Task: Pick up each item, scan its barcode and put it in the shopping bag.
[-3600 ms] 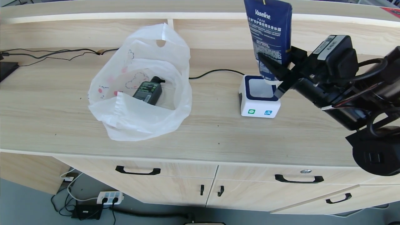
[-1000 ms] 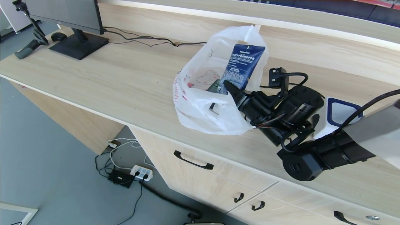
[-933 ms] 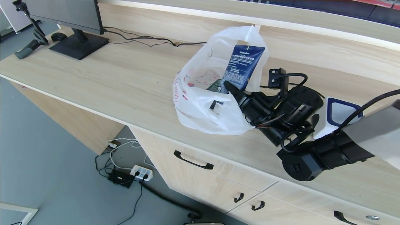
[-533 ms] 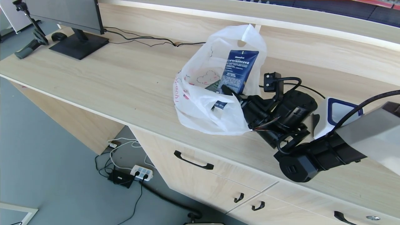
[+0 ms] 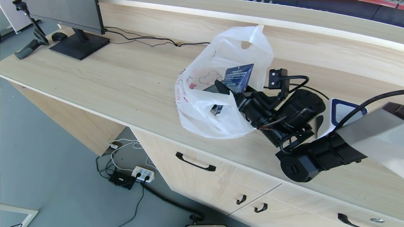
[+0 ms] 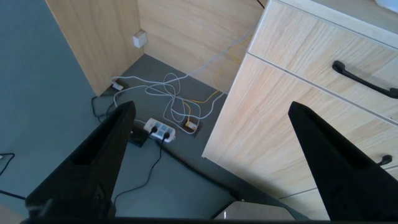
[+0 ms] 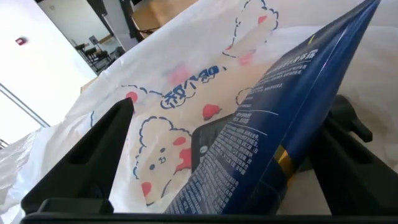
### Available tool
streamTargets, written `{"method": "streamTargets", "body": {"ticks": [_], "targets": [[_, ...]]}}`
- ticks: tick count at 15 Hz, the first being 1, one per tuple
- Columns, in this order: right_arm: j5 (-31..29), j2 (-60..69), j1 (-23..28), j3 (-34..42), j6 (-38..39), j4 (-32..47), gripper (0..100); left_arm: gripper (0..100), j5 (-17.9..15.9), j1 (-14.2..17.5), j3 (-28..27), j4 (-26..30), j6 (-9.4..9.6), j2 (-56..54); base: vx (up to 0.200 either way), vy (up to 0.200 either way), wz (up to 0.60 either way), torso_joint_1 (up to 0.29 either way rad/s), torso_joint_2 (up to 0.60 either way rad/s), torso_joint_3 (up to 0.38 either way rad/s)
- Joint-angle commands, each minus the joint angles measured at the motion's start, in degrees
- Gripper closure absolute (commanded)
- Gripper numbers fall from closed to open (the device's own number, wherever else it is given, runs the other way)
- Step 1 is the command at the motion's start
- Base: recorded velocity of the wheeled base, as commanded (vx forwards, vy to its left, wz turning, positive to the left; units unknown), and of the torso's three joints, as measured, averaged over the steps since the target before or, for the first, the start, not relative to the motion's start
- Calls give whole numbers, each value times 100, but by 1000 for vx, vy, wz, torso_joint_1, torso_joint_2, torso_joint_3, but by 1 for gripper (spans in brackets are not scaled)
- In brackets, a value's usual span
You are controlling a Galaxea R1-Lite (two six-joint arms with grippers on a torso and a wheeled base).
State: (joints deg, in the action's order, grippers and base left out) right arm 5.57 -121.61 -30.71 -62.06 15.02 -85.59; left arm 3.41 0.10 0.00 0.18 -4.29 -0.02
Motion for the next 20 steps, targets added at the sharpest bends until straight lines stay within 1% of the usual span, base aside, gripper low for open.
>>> {"method": "streamTargets", "body": {"ticks": [1,6,8,11,13,15,18,20], "targets": [[5,147,3,-8,-34,-63,0,0,1,-1,0,-1,-2,2,0,0,0,0,0,0],[14,402,3,-315,-184,-54,0,0,1,-1,0,-1,-2,2,0,0,0,0,0,0],[32,586,30,-544,-394,-19,0,0,1,-1,0,8,-2,2,0,0,0,0,0,0],[49,964,21,-509,-588,-2,0,0,1,-1,0,-1,-2,2,0,0,0,0,0,0],[49,1386,21,-350,-764,16,0,0,1,-1,0,8,-2,2,0,0,0,0,0,0],[49,1799,21,-25,-843,42,0,0,1,-1,0,8,-2,2,0,0,0,0,0,0],[32,2836,21,1416,-983,69,0,0,1,-1,0,-1,-2,2,0,0,0,0,0,0],[41,3522,3,2682,-1133,69,0,0,1,-1,0,8,-2,2,0,0,0,0,0,0]]}}
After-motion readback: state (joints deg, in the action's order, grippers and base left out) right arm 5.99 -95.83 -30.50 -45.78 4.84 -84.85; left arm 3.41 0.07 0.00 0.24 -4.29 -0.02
